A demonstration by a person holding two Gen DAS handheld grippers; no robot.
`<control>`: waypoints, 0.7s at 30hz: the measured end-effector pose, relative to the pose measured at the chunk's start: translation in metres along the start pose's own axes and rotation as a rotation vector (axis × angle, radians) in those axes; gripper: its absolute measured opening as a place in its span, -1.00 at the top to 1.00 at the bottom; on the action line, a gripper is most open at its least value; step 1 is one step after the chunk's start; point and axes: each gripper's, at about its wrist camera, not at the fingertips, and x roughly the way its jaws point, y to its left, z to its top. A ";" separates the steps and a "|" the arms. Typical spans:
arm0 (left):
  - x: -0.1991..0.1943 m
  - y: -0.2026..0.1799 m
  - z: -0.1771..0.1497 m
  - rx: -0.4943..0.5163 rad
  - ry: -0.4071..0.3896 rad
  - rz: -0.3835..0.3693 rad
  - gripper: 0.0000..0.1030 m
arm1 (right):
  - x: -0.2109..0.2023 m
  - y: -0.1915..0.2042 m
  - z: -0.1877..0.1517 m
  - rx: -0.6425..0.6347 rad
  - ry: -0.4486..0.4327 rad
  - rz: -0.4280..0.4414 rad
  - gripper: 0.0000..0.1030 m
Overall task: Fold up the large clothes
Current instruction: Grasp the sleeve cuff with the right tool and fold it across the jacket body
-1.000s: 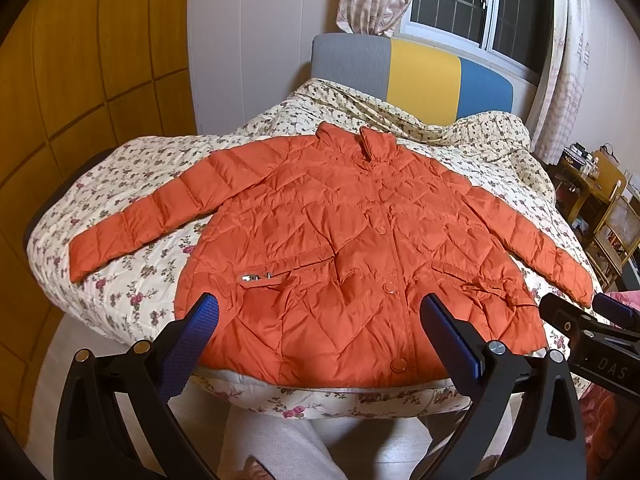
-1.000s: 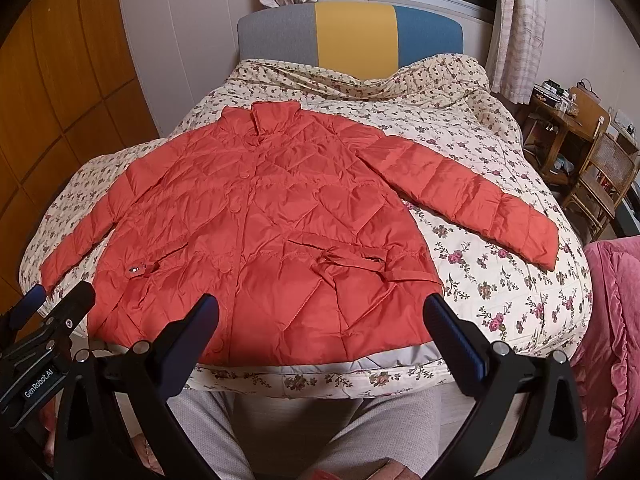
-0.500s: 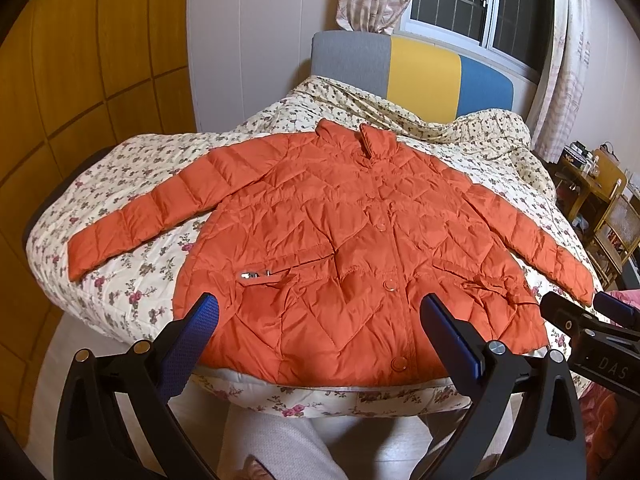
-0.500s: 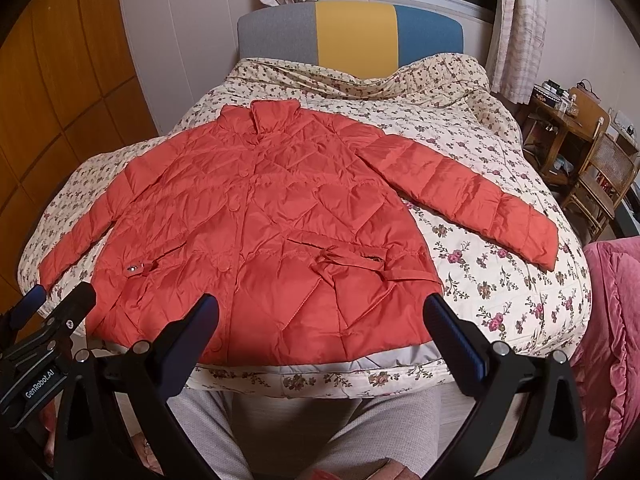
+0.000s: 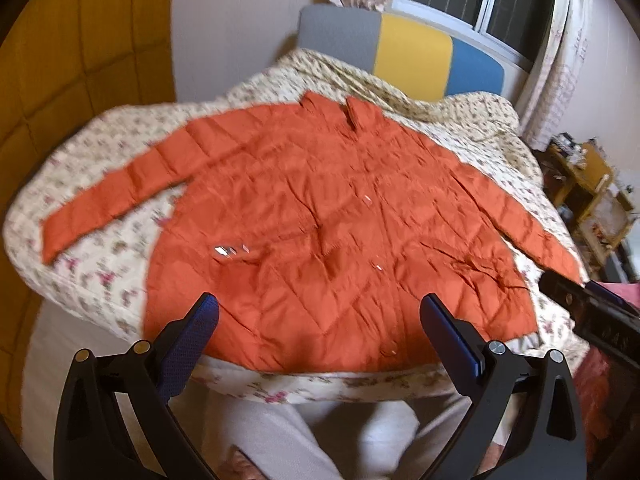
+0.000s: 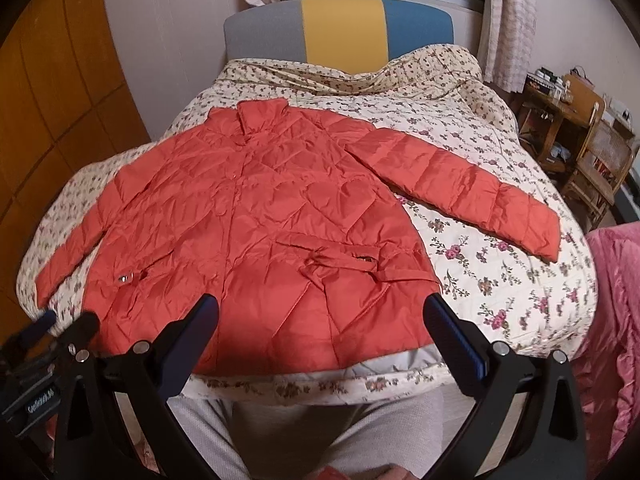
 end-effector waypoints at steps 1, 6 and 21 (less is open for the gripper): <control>0.005 0.004 -0.002 -0.019 0.003 -0.025 -0.94 | 0.004 -0.005 0.001 0.013 -0.011 0.014 -0.97; 0.027 0.022 -0.006 -0.077 -0.011 -0.001 -0.94 | 0.038 -0.036 0.007 0.103 -0.079 0.168 -0.97; 0.132 0.079 0.062 -0.042 0.001 0.210 -0.94 | 0.161 -0.199 0.034 0.642 0.034 0.194 -0.92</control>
